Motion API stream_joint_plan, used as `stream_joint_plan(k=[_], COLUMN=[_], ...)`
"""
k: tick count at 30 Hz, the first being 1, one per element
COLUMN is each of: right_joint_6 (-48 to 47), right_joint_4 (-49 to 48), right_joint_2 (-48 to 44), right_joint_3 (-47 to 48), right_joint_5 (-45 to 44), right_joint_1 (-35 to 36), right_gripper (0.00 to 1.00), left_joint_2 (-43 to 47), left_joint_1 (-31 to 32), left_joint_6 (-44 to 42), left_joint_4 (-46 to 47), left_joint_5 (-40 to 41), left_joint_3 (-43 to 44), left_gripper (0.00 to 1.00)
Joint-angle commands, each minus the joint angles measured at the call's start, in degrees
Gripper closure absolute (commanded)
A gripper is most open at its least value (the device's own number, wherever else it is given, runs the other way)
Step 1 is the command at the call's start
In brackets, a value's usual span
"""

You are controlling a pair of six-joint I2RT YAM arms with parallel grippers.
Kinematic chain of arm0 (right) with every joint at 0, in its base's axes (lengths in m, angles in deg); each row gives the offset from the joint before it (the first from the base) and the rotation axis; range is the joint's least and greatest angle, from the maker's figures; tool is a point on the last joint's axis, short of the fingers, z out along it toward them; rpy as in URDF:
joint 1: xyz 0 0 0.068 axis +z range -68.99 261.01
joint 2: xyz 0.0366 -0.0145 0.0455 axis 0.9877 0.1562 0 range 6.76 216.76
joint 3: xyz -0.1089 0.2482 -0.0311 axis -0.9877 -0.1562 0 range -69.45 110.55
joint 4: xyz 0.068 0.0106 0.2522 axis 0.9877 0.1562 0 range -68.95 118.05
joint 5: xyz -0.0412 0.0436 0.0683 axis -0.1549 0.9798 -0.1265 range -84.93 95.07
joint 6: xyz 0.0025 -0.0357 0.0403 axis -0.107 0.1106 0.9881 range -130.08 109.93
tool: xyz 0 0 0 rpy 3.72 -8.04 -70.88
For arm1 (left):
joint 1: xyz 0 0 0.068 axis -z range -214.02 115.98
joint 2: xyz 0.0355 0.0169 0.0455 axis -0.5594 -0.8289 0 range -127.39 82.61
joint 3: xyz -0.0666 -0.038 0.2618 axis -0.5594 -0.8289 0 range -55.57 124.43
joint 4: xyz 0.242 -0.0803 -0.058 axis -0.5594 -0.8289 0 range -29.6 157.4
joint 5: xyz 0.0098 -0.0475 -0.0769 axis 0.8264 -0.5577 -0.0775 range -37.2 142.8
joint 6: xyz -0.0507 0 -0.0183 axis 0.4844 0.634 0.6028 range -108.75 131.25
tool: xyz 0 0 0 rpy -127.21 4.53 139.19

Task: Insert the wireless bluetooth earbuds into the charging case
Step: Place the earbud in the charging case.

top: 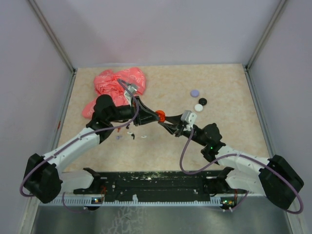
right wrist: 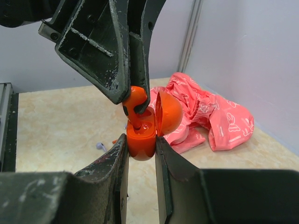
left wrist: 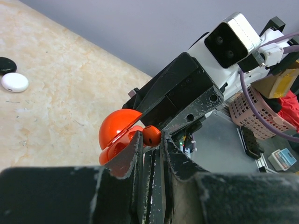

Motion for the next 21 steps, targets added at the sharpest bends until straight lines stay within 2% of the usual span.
stream_joint_plan(k=[1,14,21], right_joint_6=[-0.22,0.03,0.2], right_joint_4=[-3.2,-3.17,-3.18], right_joint_2=[-1.62,-1.89,-2.31], right_joint_3=[3.37,3.38,3.22], right_joint_5=[-0.05,-1.23,-1.19], right_joint_1=[0.87,1.16,1.16], right_gripper=[1.0,1.0,1.0], left_joint_2=[0.86,0.43,0.43], left_joint_1=[0.19,0.18,0.1], left_joint_6=[-3.32,-3.79,-6.08], left_joint_4=[-4.87,-8.43,-13.48], left_joint_5=[1.59,2.96,5.12], left_joint_3=[1.83,3.01,4.61], left_gripper=[1.0,1.0,1.0])
